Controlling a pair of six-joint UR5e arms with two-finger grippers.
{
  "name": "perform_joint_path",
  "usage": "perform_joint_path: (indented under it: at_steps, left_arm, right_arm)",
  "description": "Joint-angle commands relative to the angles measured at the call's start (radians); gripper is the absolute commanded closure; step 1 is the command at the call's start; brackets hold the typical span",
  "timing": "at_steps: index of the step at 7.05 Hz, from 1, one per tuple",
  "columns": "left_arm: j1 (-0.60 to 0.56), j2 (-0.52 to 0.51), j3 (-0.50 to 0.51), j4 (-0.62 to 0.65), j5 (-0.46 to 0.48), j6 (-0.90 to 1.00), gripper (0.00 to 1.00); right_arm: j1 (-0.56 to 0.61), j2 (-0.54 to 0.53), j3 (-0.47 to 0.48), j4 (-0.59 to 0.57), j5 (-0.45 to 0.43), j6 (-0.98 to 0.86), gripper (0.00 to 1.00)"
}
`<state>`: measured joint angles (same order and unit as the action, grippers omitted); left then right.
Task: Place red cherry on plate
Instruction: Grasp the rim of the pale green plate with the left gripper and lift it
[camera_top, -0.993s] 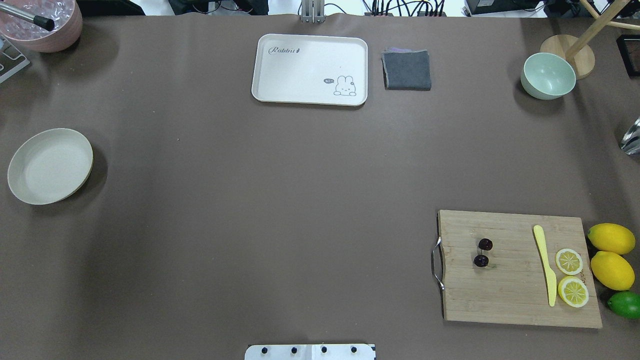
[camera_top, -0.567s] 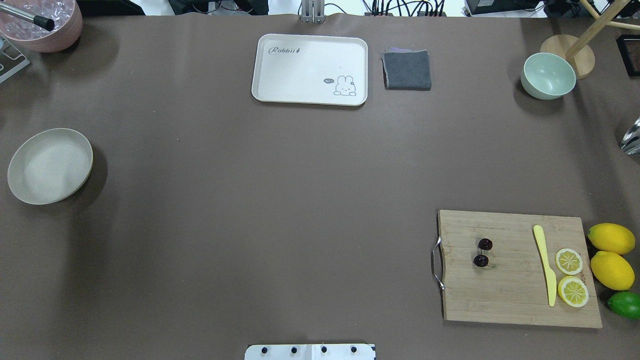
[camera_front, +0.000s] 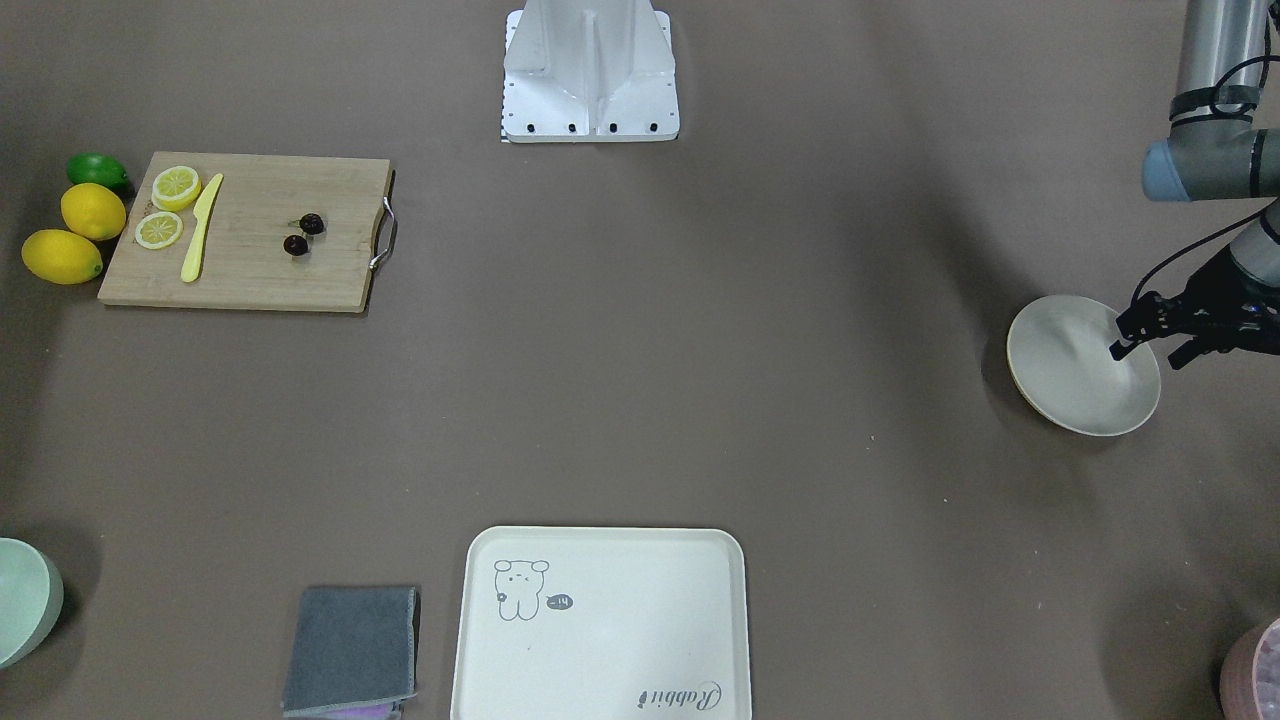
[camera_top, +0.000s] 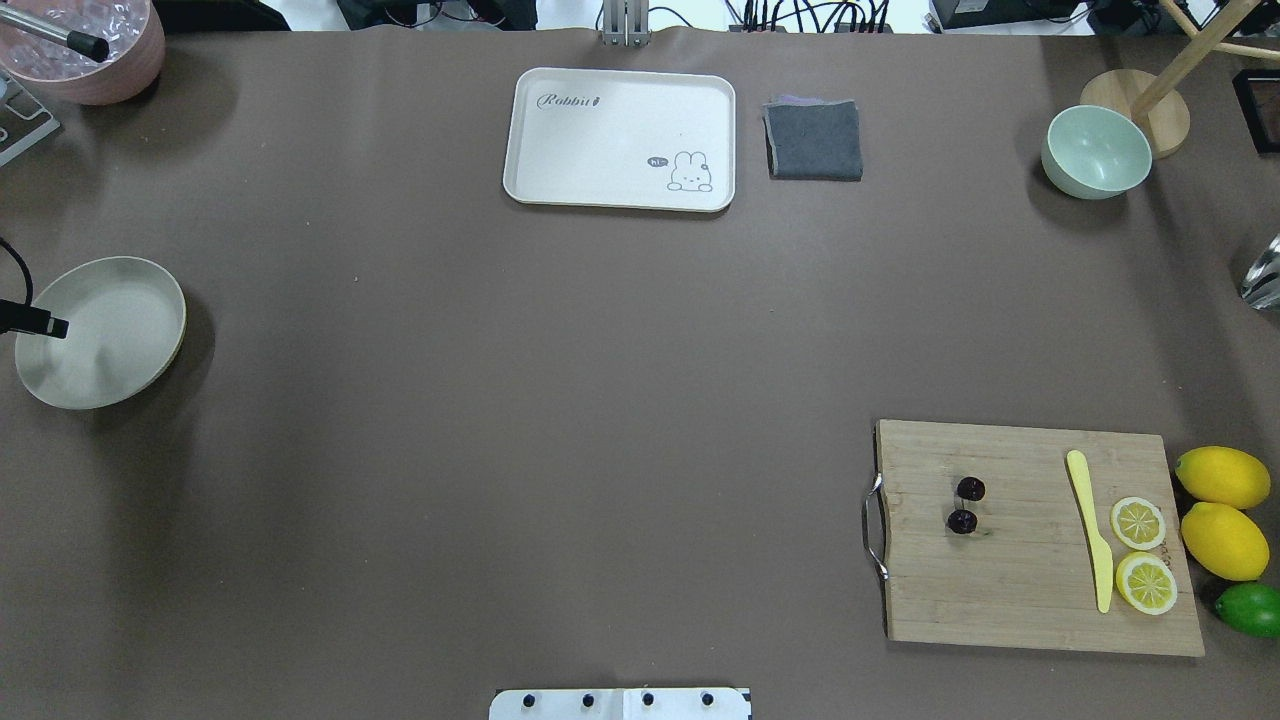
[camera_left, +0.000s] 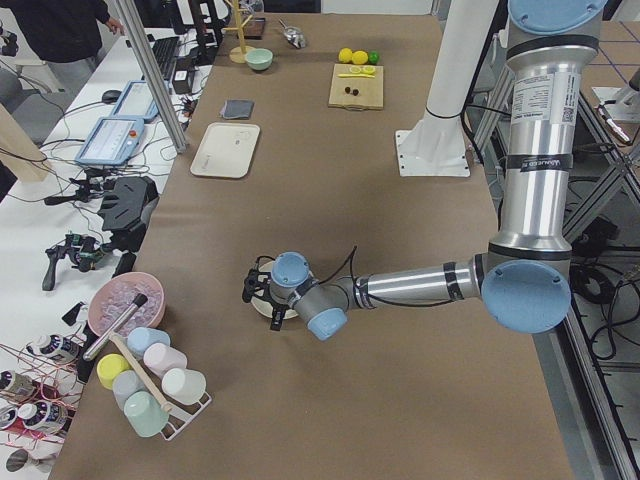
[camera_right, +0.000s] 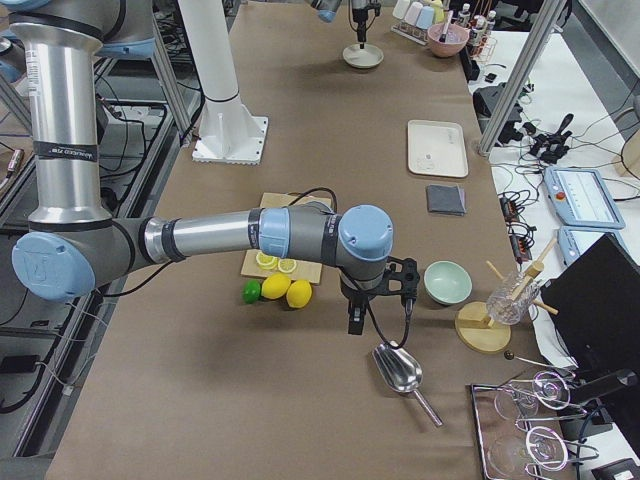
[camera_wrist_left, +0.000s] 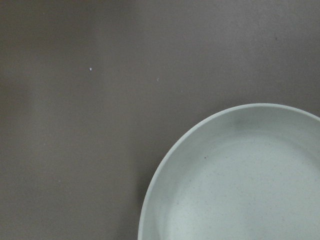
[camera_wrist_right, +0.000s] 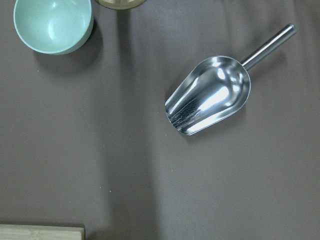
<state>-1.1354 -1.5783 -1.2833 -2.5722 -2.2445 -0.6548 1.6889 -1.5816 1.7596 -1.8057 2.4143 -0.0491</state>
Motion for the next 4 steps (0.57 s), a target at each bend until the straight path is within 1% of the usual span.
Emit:
perform_joint_path:
  at_steps: [1, 2, 4]
  left_arm:
    - [0.003, 0.001, 0.018, -0.006, 0.000, 0.001, 0.73]
    - [0.003, 0.003, 0.025, -0.008, 0.000, 0.003, 1.00]
    - [0.002, 0.001, 0.016, -0.010, -0.009, 0.003, 1.00]
  right_arm:
    - [0.000, -0.001, 0.001, -0.001, 0.000, 0.000, 0.00]
    - [0.000, -0.001, 0.001, 0.000, 0.000, 0.000, 0.00]
    - [0.000, -0.001, 0.001, -0.001, 0.000, 0.000, 0.00]
